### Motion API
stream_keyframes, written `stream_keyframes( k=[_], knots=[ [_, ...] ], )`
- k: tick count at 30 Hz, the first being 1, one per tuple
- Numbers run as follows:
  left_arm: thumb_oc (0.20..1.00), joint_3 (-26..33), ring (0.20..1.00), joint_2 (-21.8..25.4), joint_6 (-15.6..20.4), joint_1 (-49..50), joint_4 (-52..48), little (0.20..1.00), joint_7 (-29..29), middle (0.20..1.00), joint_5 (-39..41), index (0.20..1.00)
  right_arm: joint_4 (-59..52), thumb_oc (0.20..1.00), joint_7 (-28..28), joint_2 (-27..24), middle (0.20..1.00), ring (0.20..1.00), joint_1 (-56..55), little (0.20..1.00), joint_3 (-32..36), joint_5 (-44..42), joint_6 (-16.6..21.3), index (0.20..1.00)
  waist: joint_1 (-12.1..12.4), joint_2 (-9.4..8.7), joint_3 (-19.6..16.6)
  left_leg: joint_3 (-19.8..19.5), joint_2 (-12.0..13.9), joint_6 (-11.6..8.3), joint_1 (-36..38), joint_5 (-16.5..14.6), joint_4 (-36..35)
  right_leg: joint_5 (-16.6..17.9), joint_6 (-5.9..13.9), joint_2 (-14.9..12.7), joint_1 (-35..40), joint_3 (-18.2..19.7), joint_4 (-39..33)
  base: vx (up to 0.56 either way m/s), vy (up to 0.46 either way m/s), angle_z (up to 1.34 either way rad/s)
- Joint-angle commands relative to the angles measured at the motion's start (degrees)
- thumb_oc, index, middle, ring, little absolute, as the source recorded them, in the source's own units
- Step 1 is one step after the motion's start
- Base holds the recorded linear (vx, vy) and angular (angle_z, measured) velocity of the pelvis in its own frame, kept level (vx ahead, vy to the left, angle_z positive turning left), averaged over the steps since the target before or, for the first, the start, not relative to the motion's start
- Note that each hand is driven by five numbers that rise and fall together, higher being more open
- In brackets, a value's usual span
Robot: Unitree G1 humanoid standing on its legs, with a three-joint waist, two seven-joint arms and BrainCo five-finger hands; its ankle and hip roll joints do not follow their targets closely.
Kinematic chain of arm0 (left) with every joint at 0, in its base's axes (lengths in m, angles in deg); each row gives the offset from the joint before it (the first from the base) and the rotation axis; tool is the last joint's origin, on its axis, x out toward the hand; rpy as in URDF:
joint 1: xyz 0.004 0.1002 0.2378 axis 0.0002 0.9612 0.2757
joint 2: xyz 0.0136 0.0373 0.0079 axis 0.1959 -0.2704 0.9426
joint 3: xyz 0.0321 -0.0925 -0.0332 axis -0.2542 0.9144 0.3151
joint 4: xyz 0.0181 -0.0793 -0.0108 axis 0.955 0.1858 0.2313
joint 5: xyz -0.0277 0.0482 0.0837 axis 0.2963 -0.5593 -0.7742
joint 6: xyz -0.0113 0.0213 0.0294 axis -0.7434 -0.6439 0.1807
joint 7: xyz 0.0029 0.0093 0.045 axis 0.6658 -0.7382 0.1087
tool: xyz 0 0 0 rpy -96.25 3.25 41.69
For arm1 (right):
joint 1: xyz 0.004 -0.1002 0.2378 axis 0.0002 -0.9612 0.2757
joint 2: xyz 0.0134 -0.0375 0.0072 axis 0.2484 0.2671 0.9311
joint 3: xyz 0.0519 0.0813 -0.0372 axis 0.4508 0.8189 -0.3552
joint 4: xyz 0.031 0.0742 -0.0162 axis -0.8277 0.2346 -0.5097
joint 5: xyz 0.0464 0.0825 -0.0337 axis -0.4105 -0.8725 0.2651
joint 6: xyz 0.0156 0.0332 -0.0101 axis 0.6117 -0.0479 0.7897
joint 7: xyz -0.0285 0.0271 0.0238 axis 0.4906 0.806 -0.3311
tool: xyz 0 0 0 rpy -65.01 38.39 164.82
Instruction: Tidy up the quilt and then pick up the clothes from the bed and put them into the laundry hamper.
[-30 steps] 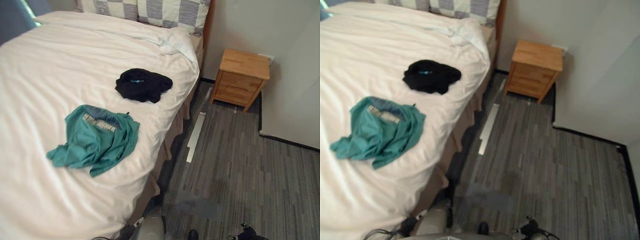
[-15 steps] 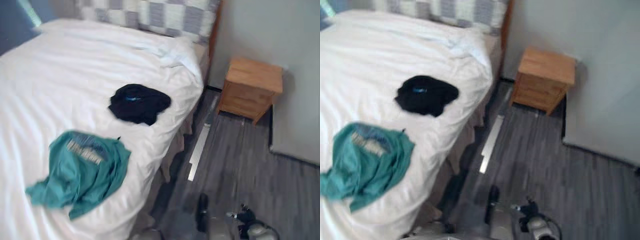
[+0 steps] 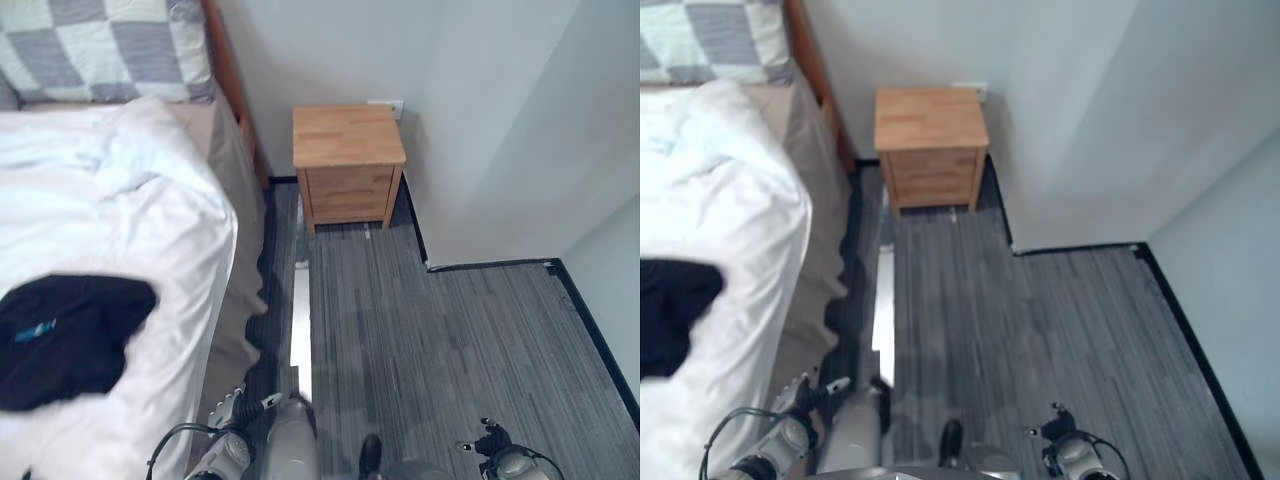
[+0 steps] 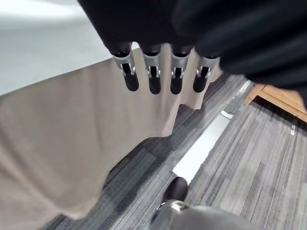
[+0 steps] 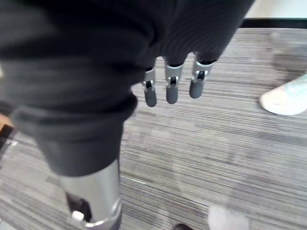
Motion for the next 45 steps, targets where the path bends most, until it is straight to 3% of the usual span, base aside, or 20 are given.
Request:
stream_keyframes(
  k=[1, 4, 5, 6, 7, 9, 11, 12, 13, 15, 17, 20, 23, 24, 25, 29, 34, 37, 39, 45],
  knots=[
    [1.0, -0.9, 1.0, 0.2, -0.5, -0.7, 0.8, 1.0, -0.8, 1.0, 1.8, 1.0, -3.4, 1.0, 1.3, 0.2, 1.0, 1.0, -0.9, 1.0, 2.8, 0.9, 1.6, 1.0, 0.9, -1.05, 0.3, 11.5, -0.2, -0.28, 7.2, 0.8, -1.1, -4.7, 8.35, -5.8, 1.2, 0.6, 1.3, 0.56, 0.175, -0.49],
    [1.0, 0.7, 1.0, -0.2, -1.3, 0.9, 2.9, 1.0, -0.4, 1.0, 3.2, 1.0, -3.0, 1.0, 1.6, 1.5, 1.0, 1.0, -1.5, 1.0, 3.9, 0.7, 1.5, 1.0, 1.8, -2.63, -1.9, 12.0, -3.0, 3.5, 10.9, -1.7, -1.3, -6.0, 10.38, -6.3, 1.1, 0.6, 12.5, 0.62, 0.234, 0.07],
    [1.0, 0.7, 1.0, -0.1, -1.6, 1.4, 3.4, 1.0, -0.3, 1.0, 2.9, 1.0, -2.4, 1.0, 1.2, 2.1, 1.0, 1.0, -2.1, 1.0, 4.6, 1.5, 0.8, 1.0, 1.5, -3.36, -1.2, 12.2, -4.6, 6.13, 13.7, -5.1, -0.2, 0.3, 15.9, -10.5, -4.2, -1.2, 28.8, 0.48, 0.25, 0.7],
    [1.0, 0.7, 1.0, -0.1, -1.6, 1.4, 3.4, 1.0, -0.3, 1.0, 2.9, 1.0, -2.4, 1.0, 1.2, 2.1, 1.0, 1.0, -2.1, 1.0, 4.7, 1.5, 0.8, 1.0, 1.4, -3.48, -1.2, 12.3, -4.8, 6.25, 13.7, -5.2, -0.2, 0.1, 16.04, -10.8, -4.4, -1.1, 29.2, 0.53, 0.282, 0.83],
    [1.0, 0.7, 1.0, 0.6, -1.8, 1.5, 3.1, 1.0, -0.8, 1.0, 3.5, 1.0, -3.6, 1.0, 1.1, 2.3, 1.0, 1.0, -1.7, 1.0, 4.8, 1.5, 0.6, 1.0, 0.3, -2.77, 0.1, 11.1, -5.0, 7.53, 17.1, -6.9, -0.2, 5.8, 16.91, -13.2, -10.5, -0.9, 41.8, 0.26, 0.125, 0.74],
    [1.0, 1.2, 1.0, 0.9, -1.8, 1.2, 3.0, 1.0, -1.1, 1.0, 4.1, 1.0, -4.7, 1.0, 1.0, 2.1, 1.0, 1.0, -1.1, 1.0, 4.6, 1.9, 0.7, 1.0, 0.0, -1.52, 0.4, 10.7, -4.1, 7.88, 18.7, -6.2, -1.5, 6.4, 16.08, -12.9, -14.0, -1.1, 44.9, 0.32, 0.098, 0.86],
    [1.0, 1.2, 1.0, 1.2, -1.8, 1.2, 2.5, 1.0, -1.3, 1.0, 4.4, 1.0, -6.4, 1.0, 0.8, 1.9, 1.0, 1.0, -0.9, 1.0, 4.1, 2.5, 0.8, 1.0, -0.4, -1.04, 0.7, 8.6, -4.4, 7.97, 20.4, -6.5, -2.6, 4.8, 15.34, -13.1, -15.8, -1.0, 44.6, 0.41, -0.022, 1.16],
    [1.0, 0.8, 1.0, 1.7, -1.4, 0.8, 1.1, 1.0, -1.9, 1.0, 4.3, 1.0, -12.7, 1.0, 0.7, 0.6, 1.0, 1.0, -0.9, 1.0, 2.7, 3.8, 1.1, 1.0, -0.9, -0.76, 0.9, 3.0, -5.5, 7.11, 22.6, -7.4, -3.7, 1.2, 13.07, -12.5, -18.4, 1.0, 31.9, 0.65, -0.251, 1.74],
    [1.0, 0.3, 1.0, 1.8, -0.9, 0.0, 1.1, 1.0, -2.2, 1.0, 3.6, 1.0, -16.3, 1.0, 1.2, -1.0, 1.0, 1.0, -0.6, 1.0, 1.8, 5.0, 1.5, 1.0, -1.3, -1.38, 0.5, -2.1, -6.6, 6.17, 22.7, -8.6, -4.0, 1.0, 12.85, -11.7, -17.8, 7.4, 16.2, 0.85, -0.369, 1.66],
    [1.0, -0.3, 1.0, 1.3, -0.6, -1.9, 2.2, 1.0, -2.5, 1.0, 3.2, 1.0, -23.8, 1.0, 0.7, -3.8, 1.0, 1.0, -1.1, 1.0, 0.2, 7.2, 1.7, 1.0, -2.4, -2.81, 0.0, -11.3, -8.4, 5.76, 22.7, -10.9, -2.1, 4.8, 15.07, -10.1, -19.4, 24.5, 8.8, 0.58, -0.349, 2.61],
    [1.0, 0.4, 1.0, 1.3, -0.1, -0.8, 3.1, 1.0, -2.7, 1.0, 4.5, 1.0, -27.5, 1.0, -0.1, -4.4, 1.0, 1.0, -1.1, 1.0, -0.5, 8.5, 2.2, 1.0, -0.9, -4.07, -0.6, -13.6, -8.7, 5.47, 22.5, -12.4, -0.5, 5.8, 14.74, -13.3, -17.4, 18.6, 7.3, 0.33, -0.299, 4.14],
    [1.0, 3.2, 1.0, 1.5, 0.6, 3.2, 2.4, 1.0, -3.5, 1.0, 6.6, 1.0, -36.5, 1.0, -1.7, -8.8, 1.0, 1.0, 2.0, 1.0, -1.5, 11.3, 3.8, 1.0, 1.2, -4.15, -1.5, -17.5, -7.2, 3.51, 21.4, -11.5, -0.1, 6.4, 13.97, -12.9, -15.3, 14.2, 4.6, 0.23, -0.334, 2.62],
    [1.0, 3.7, 1.0, 1.3, 1.3, 5.0, 2.3, 1.0, -2.9, 1.0, 7.0, 1.0, -42.7, 1.0, -0.6, -16.3, 1.0, 1.0, 7.2, 1.0, 0.3, 13.3, 5.0, 1.0, 1.4, -3.67, -1.1, -7.4, -2.2, 0.72, 16.5, -8.6, 1.5, 5.7, 14.2, -15.9, -10.3, 2.0, 1.3, 0.05, -0.201, 1.12],
    [1.0, 3.7, 1.0, 1.5, 1.0, 4.4, 2.3, 1.0, -2.7, 1.0, 6.6, 1.0, -43.5, 1.0, 0.3, -18.9, 1.0, 1.0, 8.3, 1.0, 0.9, 14.6, 4.9, 1.0, 0.5, -3.68, -0.9, 1.1, 0.3, 0.08, 15.5, -7.3, 2.6, 5.6, 14.47, -16.9, -9.4, -2.0, 1.1, -0.13, -0.136, 2.98],
    [1.0, 4.2, 1.0, 3.3, -0.2, 4.2, 1.7, 1.0, -1.0, 1.0, 5.0, 1.0, -44.8, 1.0, 1.7, -24.2, 1.0, 1.0, 8.2, 1.0, 5.0, 16.6, 3.2, 1.0, -1.5, -3.33, -1.5, 20.5, 7.4, -1.54, 16.6, -6.1, 6.3, 3.7, 13.44, -17.5, -6.5, -11.6, 1.6, -0.07, -0.115, 4.39],
    [1.0, 3.1, 1.0, 5.0, -0.9, 7.4, 2.8, 1.0, 2.7, 1.0, 2.5, 1.0, -42.1, 1.0, 1.9, -29.8, 1.0, 1.0, 11.1, 1.0, 8.2, 17.4, 1.6, 1.0, 0.1, -2.35, -3.4, 18.3, 5.6, -1.15, 17.6, -2.9, -0.4, 2.1, 12.66, -18.1, -6.5, -16.6, 10.3, 0.1, 0.086, 1.83],
    [1.0, 2.0, 1.0, 6.3, -1.1, 6.8, 3.9, 1.0, 2.1, 1.0, 2.0, 1.0, -35.9, 1.0, 2.8, -30.4, 1.0, 1.0, 21.3, 1.0, 3.2, 17.7, 0.7, 1.0, 0.0, -2.76, -1.2, 16.4, 3.9, 0.77, 18.2, -4.9, -1.8, 3.0, 15.65, -22.6, -14.4, -12.3, 25.1, 0.04, 0.113, 0.37],
    [1.0, 0.9, 1.0, 6.9, -0.8, 5.5, 4.6, 1.0, 1.7, 1.0, 1.1, 1.0, -33.2, 1.0, 3.5, -30.6, 1.0, 1.0, 26.0, 1.0, 0.9, 16.6, 0.4, 1.0, -0.6, -2.62, -0.4, 13.1, 3.0, 0.44, 18.1, -5.1, -3.1, 1.1, 15.74, -19.7, -16.4, -2.9, 17.4, 0.08, -0.049, 0.33],
    [1.0, -0.2, 1.0, 7.0, -0.8, 3.5, 4.9, 1.0, 1.9, 1.0, 0.9, 1.0, -30.7, 1.0, 3.6, -31.7, 1.0, 1.0, 29.1, 1.0, -0.9, 15.8, -0.3, 1.0, -1.3, -2.23, 0.2, 10.4, 2.5, 0.43, 17.8, -4.7, -3.3, 3.9, 15.02, -19.3, -18.0, 4.8, 9.5, 0.11, -0.112, 0.79],
    [1.0, -1.4, 1.0, 7.4, 0.5, 2.8, 2.7, 1.0, 1.8, 1.0, 1.8, 1.0, -27.0, 1.0, 3.2, -30.0, 1.0, 1.0, 33.7, 1.0, -3.6, 16.3, -0.9, 1.0, -0.9, -2.63, -0.2, 7.5, 1.7, -0.13, 16.7, -5.2, -1.8, 5.6, 15.3, -20.1, -17.2, 3.9, 8.0, 0.08, -0.127, 0.61]
  ],
)
